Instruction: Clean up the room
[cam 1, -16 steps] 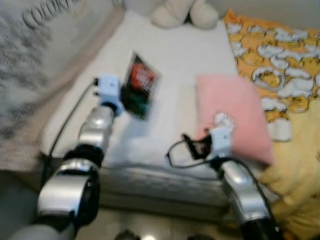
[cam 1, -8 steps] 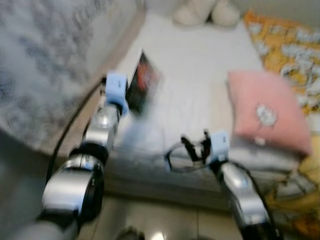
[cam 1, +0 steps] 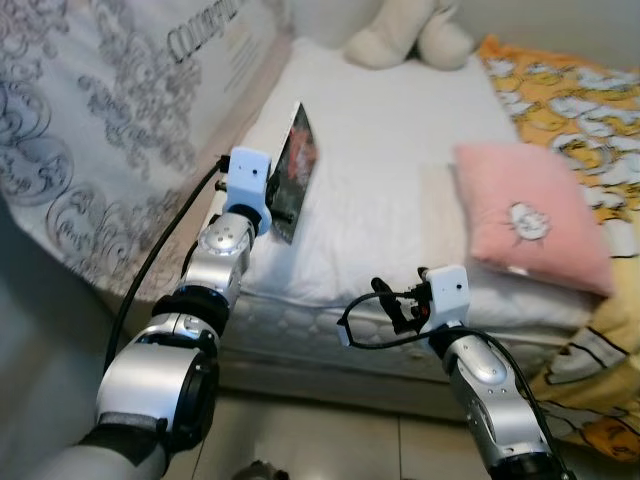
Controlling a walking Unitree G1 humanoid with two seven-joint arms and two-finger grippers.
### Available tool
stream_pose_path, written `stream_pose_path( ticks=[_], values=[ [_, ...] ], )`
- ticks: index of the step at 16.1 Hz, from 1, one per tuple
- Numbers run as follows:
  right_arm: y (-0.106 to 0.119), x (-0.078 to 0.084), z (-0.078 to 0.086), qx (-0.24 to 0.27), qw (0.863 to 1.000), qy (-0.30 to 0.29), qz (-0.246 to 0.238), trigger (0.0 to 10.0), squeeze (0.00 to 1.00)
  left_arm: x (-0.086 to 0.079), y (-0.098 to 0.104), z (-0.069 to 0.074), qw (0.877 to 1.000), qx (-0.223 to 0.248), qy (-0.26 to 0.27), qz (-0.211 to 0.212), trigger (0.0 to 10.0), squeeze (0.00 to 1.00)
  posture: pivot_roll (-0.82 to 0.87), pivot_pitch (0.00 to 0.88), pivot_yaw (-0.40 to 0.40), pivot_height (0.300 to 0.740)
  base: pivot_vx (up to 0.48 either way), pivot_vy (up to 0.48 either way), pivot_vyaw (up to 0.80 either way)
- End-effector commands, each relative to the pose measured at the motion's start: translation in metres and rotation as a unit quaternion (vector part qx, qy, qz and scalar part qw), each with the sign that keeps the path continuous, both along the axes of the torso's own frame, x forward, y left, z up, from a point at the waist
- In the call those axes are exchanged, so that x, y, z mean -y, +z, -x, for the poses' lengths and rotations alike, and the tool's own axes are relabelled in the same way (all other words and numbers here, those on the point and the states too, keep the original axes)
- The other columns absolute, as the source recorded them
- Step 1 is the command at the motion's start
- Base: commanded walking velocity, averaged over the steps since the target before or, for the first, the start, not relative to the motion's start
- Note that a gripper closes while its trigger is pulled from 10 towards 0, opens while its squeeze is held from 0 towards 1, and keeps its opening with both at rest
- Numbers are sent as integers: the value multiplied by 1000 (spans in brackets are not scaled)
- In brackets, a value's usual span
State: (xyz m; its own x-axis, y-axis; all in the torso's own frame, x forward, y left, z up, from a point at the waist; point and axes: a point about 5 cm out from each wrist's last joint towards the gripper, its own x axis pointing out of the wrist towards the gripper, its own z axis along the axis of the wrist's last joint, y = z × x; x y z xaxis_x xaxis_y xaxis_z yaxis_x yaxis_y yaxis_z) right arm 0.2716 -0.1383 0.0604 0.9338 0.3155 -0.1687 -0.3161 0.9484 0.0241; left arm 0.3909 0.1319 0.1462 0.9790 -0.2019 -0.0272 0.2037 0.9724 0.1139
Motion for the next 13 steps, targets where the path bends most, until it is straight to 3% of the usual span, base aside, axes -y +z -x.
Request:
stream_pose_path(
  ticks=[1,9,11,12,13],
  values=[
    [4,3,0,8,1000,-4,0,10000,0,6,20,-5,999,42,-8,-4,10000,0,-77,0,21,740,480,0,0],
    [2,3,3,0,1000,-3,3,10000,0,16,21,-5,999,45,-19,6,10000,0,-81,0,22,740,480,0,0],
    [2,4,4,-2,1000,-2,3,10000,0,30,24,-5,998,47,-44,18,10000,0,-81,0,22,740,480,0,0],
    [1,4,6,-4,1000,-2,3,10000,0,42,27,-5,996,41,-67,42,10000,0,-82,0,23,740,480,0,0],
    [0,4,9,-8,1000,0,5,10000,0,61,27,-5,991,0,-95,99,10000,0,-87,1,19,740,0,0,0]
  ],
)
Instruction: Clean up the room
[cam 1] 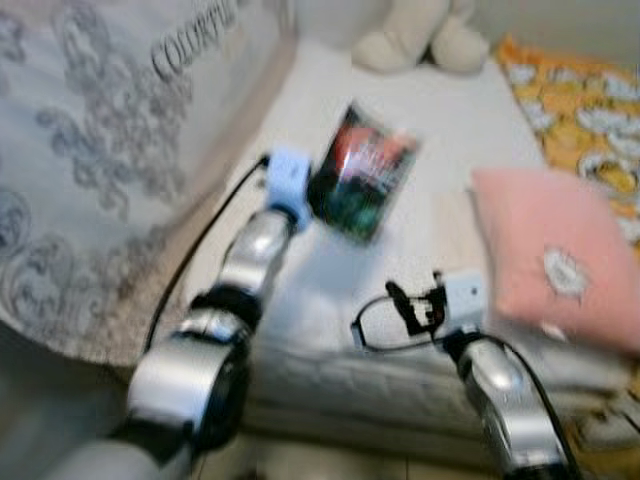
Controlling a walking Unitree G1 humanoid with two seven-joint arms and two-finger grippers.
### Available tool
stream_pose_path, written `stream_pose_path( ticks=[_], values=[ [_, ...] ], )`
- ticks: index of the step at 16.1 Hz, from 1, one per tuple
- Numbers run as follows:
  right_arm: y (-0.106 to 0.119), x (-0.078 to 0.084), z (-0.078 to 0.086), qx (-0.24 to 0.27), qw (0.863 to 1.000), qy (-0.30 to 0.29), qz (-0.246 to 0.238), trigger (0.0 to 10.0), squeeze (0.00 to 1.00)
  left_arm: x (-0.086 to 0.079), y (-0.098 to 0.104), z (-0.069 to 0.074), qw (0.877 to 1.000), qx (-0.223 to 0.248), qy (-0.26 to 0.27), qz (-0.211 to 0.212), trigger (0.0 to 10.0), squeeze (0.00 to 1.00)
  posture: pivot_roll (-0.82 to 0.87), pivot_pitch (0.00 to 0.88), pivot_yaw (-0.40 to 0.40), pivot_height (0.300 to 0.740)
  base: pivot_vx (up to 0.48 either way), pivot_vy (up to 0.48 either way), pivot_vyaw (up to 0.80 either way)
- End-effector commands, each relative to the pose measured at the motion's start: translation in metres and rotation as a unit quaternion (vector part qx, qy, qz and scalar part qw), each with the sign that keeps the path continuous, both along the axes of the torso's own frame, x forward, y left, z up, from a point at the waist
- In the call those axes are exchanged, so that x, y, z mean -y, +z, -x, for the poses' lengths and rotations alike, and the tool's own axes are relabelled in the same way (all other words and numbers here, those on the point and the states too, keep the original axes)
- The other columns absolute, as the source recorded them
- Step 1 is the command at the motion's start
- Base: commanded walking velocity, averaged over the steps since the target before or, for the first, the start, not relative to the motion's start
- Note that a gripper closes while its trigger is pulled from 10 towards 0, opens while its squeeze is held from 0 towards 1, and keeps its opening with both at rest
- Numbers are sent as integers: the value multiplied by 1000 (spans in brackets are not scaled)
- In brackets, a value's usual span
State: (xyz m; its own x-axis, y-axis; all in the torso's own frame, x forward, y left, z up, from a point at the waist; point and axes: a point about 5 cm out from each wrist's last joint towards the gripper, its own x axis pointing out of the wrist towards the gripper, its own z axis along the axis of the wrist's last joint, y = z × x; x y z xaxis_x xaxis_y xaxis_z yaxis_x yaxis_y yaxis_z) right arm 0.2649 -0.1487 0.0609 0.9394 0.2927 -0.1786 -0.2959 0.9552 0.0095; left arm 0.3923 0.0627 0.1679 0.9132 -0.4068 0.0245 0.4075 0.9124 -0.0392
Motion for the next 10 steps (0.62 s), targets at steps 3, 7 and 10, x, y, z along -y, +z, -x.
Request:
stream_pose_path(
  ticks=[3,7,10],
  values=[
    [-2,0,20,-19,999,21,16,10000,0,1,-13,-2,983,-122,15,135,10000,0,-159,76,-4,740,0,0,0],
    [1,29,63,-60,996,30,61,10000,0,33,-82,37,931,-291,17,218,10000,0,-293,190,-73,740,0,0,0],
    [7,28,74,-59,996,18,57,10000,0,63,-51,33,945,-228,-66,225,10000,0,-317,199,-62,740,0,0,0]
  ],
)
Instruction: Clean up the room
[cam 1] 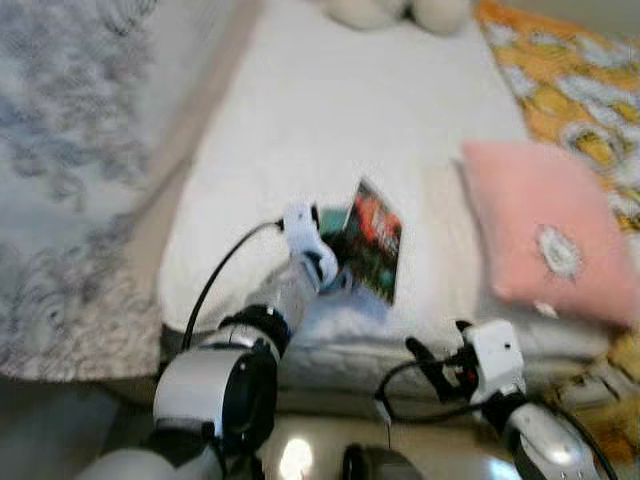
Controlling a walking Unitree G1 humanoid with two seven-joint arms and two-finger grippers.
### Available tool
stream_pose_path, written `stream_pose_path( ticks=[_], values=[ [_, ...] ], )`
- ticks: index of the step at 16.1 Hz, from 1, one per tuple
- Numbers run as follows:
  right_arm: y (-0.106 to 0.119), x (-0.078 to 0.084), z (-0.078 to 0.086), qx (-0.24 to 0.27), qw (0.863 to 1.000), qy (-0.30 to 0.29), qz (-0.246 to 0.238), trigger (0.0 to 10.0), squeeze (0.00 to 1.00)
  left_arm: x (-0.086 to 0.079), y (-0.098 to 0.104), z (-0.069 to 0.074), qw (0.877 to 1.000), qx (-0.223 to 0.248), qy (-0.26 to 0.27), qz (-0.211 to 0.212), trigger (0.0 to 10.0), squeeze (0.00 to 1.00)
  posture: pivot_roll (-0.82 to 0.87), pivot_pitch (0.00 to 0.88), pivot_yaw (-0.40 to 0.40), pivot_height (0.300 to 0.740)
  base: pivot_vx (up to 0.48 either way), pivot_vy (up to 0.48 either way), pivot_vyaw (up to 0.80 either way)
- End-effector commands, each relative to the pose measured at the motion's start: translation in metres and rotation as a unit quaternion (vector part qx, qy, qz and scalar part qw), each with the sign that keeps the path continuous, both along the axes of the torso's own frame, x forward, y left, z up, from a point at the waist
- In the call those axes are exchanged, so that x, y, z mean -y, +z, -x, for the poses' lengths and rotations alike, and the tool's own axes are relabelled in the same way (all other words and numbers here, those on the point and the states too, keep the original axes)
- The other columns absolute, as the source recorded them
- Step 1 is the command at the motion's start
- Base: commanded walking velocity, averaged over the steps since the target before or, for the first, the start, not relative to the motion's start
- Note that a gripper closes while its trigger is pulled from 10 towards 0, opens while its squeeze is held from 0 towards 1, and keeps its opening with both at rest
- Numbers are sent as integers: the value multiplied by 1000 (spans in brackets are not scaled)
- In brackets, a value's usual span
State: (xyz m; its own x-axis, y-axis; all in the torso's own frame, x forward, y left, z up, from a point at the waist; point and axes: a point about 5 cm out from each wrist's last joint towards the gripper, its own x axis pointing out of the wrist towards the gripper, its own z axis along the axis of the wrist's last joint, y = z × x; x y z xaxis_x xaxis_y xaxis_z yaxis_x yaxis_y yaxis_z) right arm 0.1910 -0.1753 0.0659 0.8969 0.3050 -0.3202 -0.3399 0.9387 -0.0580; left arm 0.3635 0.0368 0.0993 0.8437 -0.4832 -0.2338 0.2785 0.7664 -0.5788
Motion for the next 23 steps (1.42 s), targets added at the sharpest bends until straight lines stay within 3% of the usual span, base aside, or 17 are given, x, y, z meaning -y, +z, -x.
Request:
stream_pose_path(
  ticks=[1,2,4,6,7,9,10,13,14,16,19,22,23],
  values=[
    [2,-1,3,-4,1000,-9,-1,10000,0,41,32,0,996,40,-50,65,10000,0,-309,198,-47,740,0,0,0],
    [0,-3,4,-10,1000,-14,-5,10000,0,43,52,-8,990,49,-45,125,10000,0,-301,197,-42,740,0,0,0],
    [-1,-10,5,-16,1000,-11,-14,10000,0,36,83,-21,983,93,-37,155,10000,0,-281,193,-29,740,0,0,0],
    [-1,-13,5,-19,1000,-10,-18,10000,0,28,98,-28,975,99,-25,199,10000,0,-265,193,-27,740,0,0,0],
    [-1,-14,6,-21,1000,-8,-18,10000,0,20,94,-29,977,93,-12,193,10000,0,-263,196,-33,740,0,0,0],
    [-1,-13,7,-27,1000,-5,-15,10000,0,-13,43,-24,991,23,61,115,10000,0,-270,201,-45,740,0,0,0],
    [-1,-12,8,-29,999,-4,-14,10000,0,-28,17,-17,994,-12,93,55,10000,0,-274,204,-48,740,0,0,0],
    [0,-12,16,-39,999,7,-9,10000,0,-62,-43,12,988,-77,119,-68,10000,0,-298,215,-68,740,0,0,0],
    [0,-10,18,-41,999,8,-8,10000,0,-69,-46,13,985,-73,122,-99,10000,0,-298,215,-74,740,0,0,0],
    [0,-8,20,-44,999,7,-5,10000,0,-74,-38,8,983,-53,133,-114,10000,0,-296,214,-74,740,0,0,0],
    [1,-10,16,-43,999,11,-5,10000,0,-76,-6,-11,982,3,169,-86,10000,0,-286,206,-70,740,0,0,0],
    [2,-10,15,-42,999,13,-3,10000,0,-75,7,-18,976,6,211,-44,10000,0,-290,206,-68,740,0,0,0],
    [2,-10,15,-42,999,13,-2,10000,0,-75,8,-19,975,7,215,-49,10000,0,-290,206,-68,740,0,0,0]
  ],
)
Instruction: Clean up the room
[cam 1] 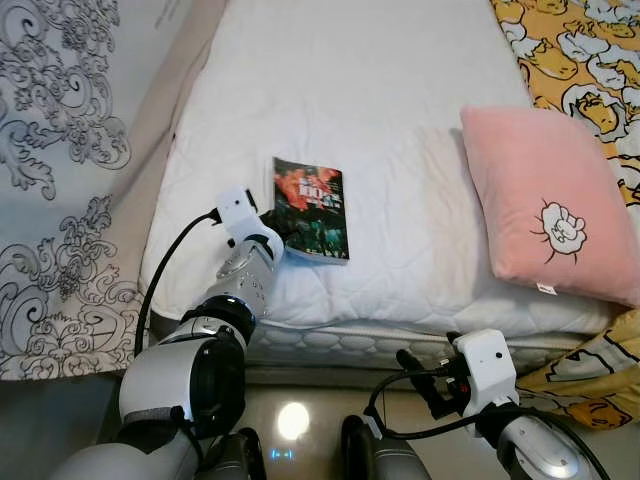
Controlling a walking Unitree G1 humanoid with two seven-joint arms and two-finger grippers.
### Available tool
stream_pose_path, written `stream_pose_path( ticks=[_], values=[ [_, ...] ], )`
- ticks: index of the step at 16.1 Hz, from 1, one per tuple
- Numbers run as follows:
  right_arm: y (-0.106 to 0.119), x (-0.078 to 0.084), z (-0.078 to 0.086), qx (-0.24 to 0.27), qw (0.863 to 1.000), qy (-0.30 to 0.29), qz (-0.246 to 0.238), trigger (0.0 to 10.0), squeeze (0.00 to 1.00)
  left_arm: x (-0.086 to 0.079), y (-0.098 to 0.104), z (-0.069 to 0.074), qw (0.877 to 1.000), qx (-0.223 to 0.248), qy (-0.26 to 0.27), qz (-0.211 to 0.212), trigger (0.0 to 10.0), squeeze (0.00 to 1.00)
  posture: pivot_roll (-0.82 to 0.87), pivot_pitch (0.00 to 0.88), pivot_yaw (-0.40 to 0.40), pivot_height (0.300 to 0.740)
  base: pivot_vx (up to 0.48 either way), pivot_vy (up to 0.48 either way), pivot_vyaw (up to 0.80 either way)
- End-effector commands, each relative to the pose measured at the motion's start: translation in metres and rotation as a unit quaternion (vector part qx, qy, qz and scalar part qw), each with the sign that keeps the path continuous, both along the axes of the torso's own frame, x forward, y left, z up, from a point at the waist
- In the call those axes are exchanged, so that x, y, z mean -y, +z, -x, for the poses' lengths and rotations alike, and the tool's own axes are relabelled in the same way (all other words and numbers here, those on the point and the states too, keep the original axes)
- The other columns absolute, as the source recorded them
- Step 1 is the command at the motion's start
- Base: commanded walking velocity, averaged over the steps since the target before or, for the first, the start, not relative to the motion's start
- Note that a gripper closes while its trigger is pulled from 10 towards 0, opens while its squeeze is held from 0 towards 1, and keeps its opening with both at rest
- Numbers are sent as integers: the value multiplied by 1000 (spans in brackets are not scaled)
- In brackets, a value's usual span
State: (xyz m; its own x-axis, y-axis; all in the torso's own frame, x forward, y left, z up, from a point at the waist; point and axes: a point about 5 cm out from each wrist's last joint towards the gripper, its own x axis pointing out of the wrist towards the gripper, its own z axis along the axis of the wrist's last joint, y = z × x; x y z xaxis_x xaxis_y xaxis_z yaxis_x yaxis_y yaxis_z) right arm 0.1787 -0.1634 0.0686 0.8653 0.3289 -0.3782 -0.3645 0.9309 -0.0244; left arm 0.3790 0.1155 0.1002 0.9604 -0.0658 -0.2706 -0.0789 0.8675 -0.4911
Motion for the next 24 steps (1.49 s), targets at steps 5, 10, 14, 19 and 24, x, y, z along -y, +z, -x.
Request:
stream_pose_path(
  ticks=[5,10,14,19,24],
  values=[
    [-3,1,5,-11,1000,-1,3,10000,0,6,-10,6,994,-12,-52,-97,10000,0,-291,205,-60,740,0,0,0],
    [-3,1,5,-12,1000,-1,5,10000,0,1,-8,5,982,1,-90,-169,10000,1000,-286,206,-63,740,0,0,0],
    [-3,1,3,-13,1000,1,5,10000,0,5,-8,5,982,2,-96,-164,10000,1000,-285,203,-65,740,0,0,0],
    [-6,0,0,-14,1000,0,5,10000,0,0,9,-3,950,56,-129,-280,10000,1000,-274,182,-54,740,0,0,0],
    [-11,-9,-13,-7,1000,5,-7,10000,0,-25,4,0,930,53,-124,-343,10000,1000,-219,142,-51,740,0,0,0]
  ],
)
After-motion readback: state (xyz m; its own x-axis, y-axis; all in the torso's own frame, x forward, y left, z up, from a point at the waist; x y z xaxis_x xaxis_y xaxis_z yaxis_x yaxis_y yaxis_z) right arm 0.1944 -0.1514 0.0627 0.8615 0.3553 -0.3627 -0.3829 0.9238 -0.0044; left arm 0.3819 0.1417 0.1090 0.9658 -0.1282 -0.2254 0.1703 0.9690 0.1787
